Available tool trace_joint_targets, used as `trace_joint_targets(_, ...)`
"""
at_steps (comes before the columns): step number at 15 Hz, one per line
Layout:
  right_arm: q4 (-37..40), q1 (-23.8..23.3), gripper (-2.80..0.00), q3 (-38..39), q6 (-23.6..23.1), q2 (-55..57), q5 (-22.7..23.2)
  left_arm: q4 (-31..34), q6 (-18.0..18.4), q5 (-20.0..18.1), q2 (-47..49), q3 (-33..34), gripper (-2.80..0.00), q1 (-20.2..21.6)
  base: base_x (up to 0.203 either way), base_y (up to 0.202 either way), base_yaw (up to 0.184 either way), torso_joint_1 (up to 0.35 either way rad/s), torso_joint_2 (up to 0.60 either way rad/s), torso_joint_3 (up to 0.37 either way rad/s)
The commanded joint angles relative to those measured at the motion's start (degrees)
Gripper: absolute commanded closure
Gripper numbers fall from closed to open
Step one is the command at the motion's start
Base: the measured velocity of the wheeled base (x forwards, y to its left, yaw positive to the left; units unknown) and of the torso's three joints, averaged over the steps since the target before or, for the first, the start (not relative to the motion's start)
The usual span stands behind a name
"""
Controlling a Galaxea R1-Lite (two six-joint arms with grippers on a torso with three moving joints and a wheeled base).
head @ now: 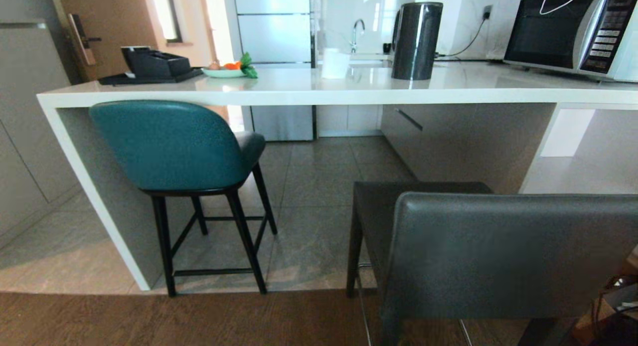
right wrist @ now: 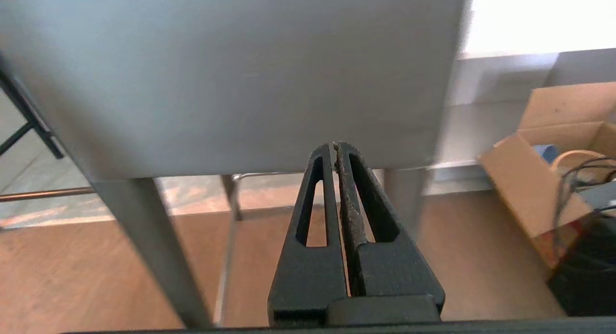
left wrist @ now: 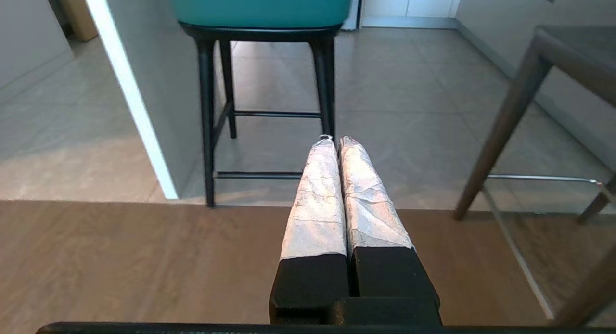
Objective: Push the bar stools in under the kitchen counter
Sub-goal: Push the gray chair back under the dining table
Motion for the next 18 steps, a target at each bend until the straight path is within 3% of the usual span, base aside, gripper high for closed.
trace_joint_targets(1,-0.02,0.02,0.0,0.26,0.0,0.09,0.0,-0.05,-0.01,0.02,-0.01,0.18,0.0,0.02,0.0,-0.19,0.004,-0.001,0.0,0.001)
trace_joint_targets(18,-0.02,-0.06,0.0,0.26,0.0,0.09,0.0,-0.05,-0.01,0.02,-0.01,0.18,0.0,-0.07,0.0,-0.193,0.001,0.001,0.0,0.002)
